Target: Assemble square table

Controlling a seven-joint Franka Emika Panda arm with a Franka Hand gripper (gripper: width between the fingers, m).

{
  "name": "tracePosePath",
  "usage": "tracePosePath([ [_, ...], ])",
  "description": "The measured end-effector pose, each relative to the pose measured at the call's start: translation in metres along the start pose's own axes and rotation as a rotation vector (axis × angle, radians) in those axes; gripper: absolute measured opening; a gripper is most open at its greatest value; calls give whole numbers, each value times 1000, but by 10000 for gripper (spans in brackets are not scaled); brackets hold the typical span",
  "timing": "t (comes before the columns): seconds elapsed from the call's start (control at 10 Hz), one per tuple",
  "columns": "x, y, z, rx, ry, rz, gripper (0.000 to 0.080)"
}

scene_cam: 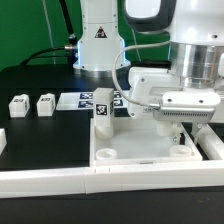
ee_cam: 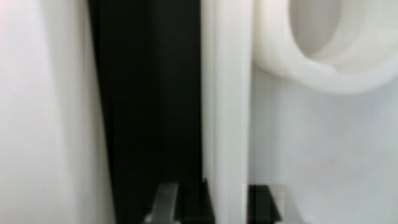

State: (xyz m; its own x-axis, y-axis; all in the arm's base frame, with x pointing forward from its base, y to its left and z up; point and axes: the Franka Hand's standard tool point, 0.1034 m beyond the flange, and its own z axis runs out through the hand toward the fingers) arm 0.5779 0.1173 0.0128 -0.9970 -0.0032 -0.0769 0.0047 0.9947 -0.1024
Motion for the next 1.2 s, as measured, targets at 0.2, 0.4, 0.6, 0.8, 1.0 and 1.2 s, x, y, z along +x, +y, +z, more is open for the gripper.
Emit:
tracePosePath([
  [0.2,0,5,1,16,24,-6,59],
  [0.4,2,1,3,18,30,-4,59],
  [0.6,2,1,4,18,30,-4,59],
  [0.8,0,-11,4,34,30,6,376],
  [1.0,-2,-21,4,48,32,18,556],
  [1.2,-2,-25,5,51,33,22,620],
])
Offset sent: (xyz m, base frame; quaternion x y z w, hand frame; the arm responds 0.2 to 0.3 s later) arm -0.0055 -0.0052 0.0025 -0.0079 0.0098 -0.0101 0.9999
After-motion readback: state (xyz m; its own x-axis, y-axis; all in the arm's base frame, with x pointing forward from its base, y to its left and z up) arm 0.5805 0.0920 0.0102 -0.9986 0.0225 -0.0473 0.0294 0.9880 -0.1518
